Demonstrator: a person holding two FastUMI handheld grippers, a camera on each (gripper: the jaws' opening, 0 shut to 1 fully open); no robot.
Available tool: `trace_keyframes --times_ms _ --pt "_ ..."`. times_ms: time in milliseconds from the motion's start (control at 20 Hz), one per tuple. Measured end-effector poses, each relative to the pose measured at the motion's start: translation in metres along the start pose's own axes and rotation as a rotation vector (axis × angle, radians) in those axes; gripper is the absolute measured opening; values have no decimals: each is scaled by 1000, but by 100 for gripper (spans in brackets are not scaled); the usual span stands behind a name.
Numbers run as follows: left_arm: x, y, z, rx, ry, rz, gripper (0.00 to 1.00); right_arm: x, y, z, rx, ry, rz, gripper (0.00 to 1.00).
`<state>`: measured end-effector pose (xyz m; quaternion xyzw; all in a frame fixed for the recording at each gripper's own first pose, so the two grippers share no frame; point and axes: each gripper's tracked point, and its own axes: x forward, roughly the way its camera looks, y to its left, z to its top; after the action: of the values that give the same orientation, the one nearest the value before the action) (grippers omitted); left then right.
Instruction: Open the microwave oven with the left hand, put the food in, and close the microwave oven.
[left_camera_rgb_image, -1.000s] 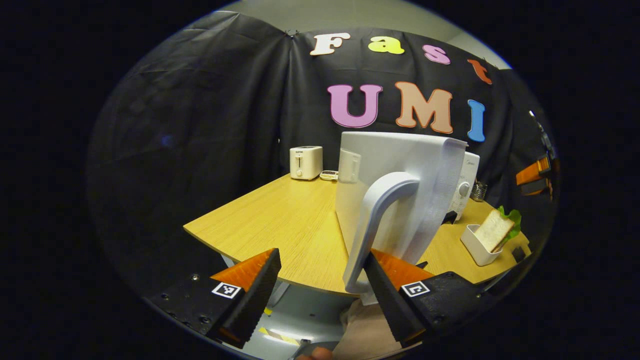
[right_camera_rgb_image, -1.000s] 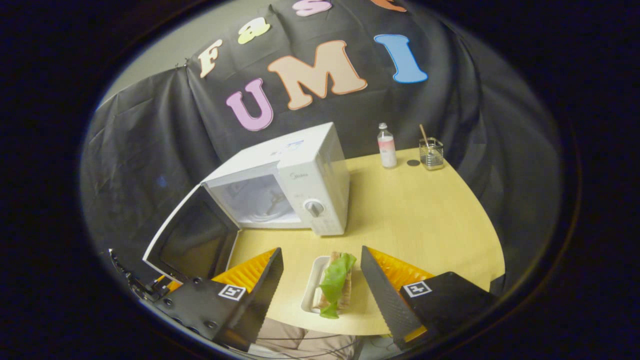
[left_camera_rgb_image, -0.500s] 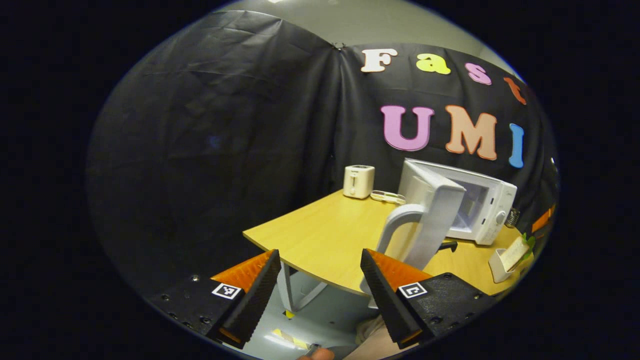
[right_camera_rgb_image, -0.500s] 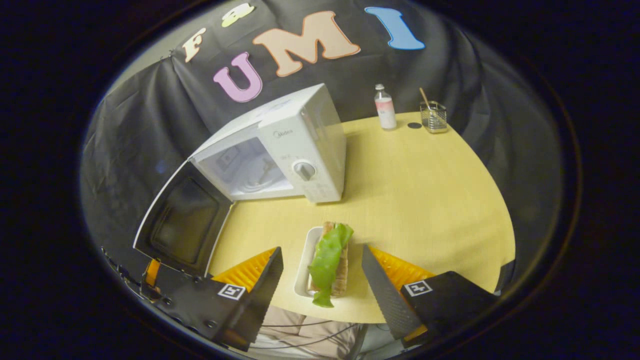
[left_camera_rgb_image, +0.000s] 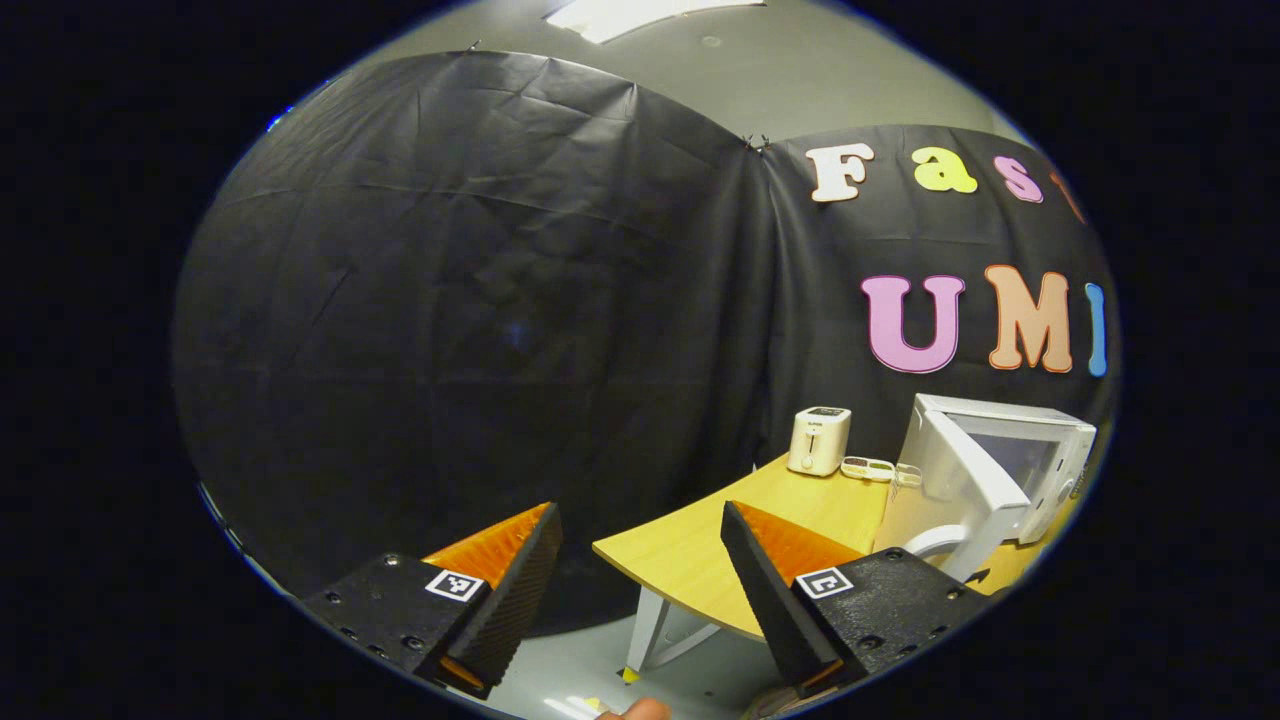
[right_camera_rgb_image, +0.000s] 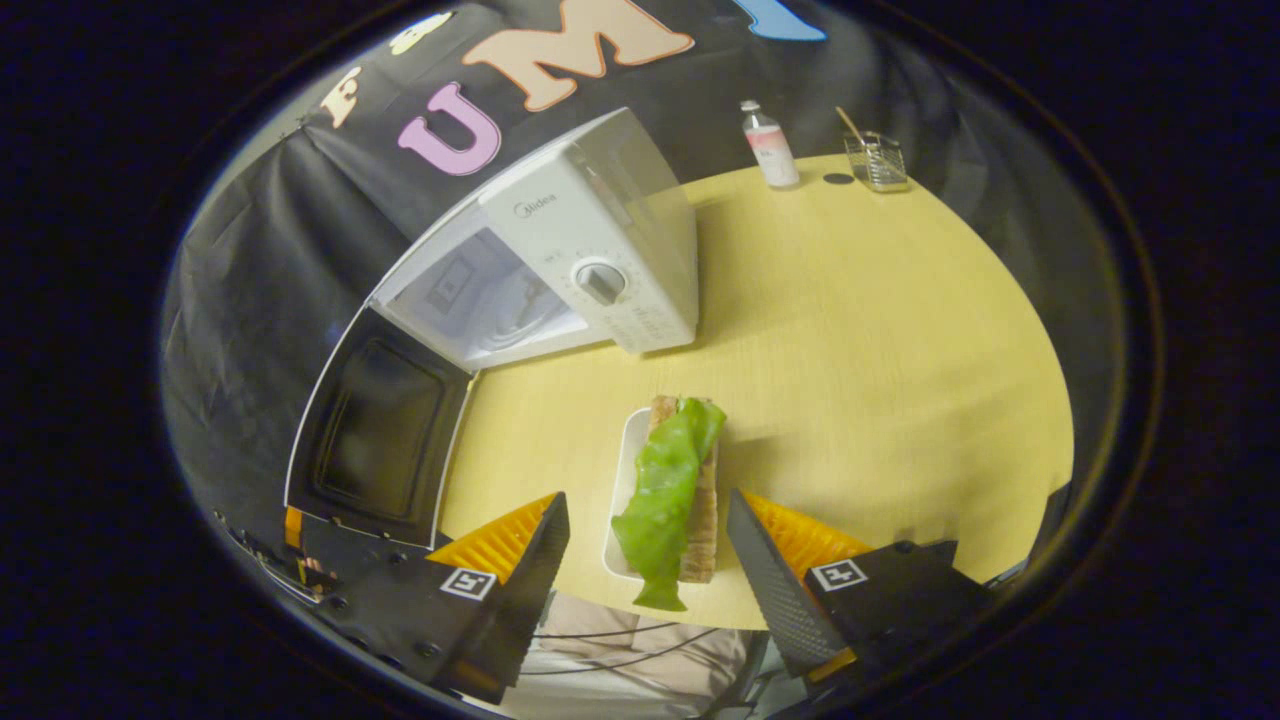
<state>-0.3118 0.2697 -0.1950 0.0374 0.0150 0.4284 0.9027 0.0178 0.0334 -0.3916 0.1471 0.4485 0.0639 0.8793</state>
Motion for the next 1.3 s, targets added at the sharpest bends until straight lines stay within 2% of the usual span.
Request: trace_keyframes --times_ms 100,150,250,300,350,400,450,550,600,750,850,900,1150,1300 --pt "7 -6 3 -1 -10 -12 98 7 -1 -4 0 20 -6 98" --pt "14 -13 6 -2 -19 -22 98 9 1 -5 15 32 7 87" --pt "20 -23 9 9 -33 -34 97 15 2 -9 31 61 23 77" --pt "22 -26 10 15 -40 -37 97 17 -1 -12 27 75 14 76" --pt "22 -31 13 17 -49 -44 97 20 -4 -13 23 83 9 87" --pt "25 -35 15 16 -58 -52 98 21 -4 -18 29 96 4 75" --pt "25 -40 15 9 -58 -63 98 28 -7 -19 24 99 2 48" --pt "28 -51 15 -17 -59 -90 98 28 -10 -18 24 97 -7 39" --pt "29 -52 14 -25 -59 -94 97 25 -9 -18 23 95 -3 44" --pt "36 -48 13 -14 -64 -73 96 22 -9 -16 29 69 -5 27" --pt "40 -50 7 -10 -52 -71 98 20 -7 -16 1 45 -10 27" --pt "41 -51 3 -16 -40 -75 98 18 -5 -15 -16 27 -13 34" --pt "47 -55 -11 -72 4 -88 98 -4 5 12 -80 -162 -13 34" --pt "51 -52 -17 -48 14 -63 96 -17 24 25 -61 -283 32 34"
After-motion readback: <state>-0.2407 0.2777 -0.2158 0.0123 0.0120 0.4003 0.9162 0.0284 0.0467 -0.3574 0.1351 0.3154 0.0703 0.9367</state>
